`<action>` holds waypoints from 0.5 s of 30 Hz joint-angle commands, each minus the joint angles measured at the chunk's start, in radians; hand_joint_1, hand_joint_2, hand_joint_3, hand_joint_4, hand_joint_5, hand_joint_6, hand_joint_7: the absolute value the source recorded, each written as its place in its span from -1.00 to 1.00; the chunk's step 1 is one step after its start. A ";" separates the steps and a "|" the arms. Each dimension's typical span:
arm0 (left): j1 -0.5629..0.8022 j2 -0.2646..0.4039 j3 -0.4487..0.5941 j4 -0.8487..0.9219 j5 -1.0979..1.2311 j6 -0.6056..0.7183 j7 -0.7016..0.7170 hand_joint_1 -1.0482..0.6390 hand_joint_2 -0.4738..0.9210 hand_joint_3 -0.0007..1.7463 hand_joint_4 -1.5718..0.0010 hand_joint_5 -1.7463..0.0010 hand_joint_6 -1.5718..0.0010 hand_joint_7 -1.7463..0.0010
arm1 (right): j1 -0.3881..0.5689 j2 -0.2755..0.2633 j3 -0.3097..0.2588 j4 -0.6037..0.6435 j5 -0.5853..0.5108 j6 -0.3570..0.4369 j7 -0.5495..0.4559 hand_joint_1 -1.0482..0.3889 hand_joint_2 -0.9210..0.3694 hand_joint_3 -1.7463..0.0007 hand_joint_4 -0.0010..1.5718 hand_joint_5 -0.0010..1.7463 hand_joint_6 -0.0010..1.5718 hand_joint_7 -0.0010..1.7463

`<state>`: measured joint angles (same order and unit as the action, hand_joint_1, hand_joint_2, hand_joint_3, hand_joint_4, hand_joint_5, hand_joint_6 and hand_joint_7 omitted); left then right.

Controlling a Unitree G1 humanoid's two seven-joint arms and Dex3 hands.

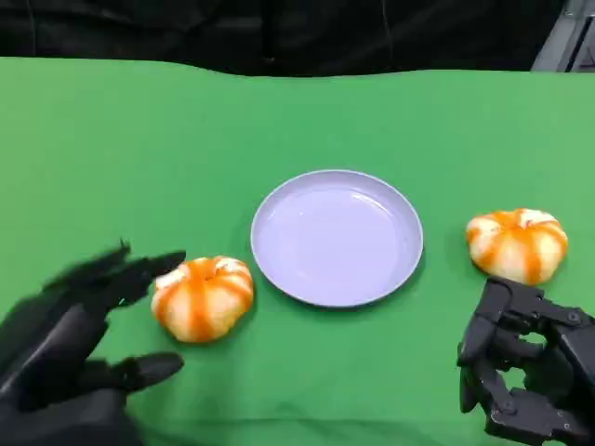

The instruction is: Grasp the bread from the table and place it into the plate.

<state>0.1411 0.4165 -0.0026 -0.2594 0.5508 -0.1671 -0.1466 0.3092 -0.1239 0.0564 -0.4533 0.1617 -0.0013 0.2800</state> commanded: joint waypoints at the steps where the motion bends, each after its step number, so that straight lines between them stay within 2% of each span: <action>1: -0.095 0.066 -0.070 0.074 0.251 -0.026 0.131 -0.91 1.00 -0.62 1.00 1.00 0.63 0.99 | -0.004 -0.009 0.000 -0.026 -0.021 0.004 -0.017 0.45 -0.65 -0.18 -0.04 1.00 -0.15 0.77; 15: -0.101 0.068 -0.081 0.090 0.270 -0.028 0.162 -0.91 1.00 -0.61 1.00 1.00 0.63 1.00 | -0.004 -0.010 0.001 -0.029 -0.021 0.007 -0.020 0.45 -0.63 -0.21 -0.04 1.00 -0.15 0.78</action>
<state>0.0387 0.4652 -0.0855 -0.1769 0.8223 -0.1948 0.0000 0.3065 -0.1240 0.0597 -0.4722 0.1443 0.0008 0.2639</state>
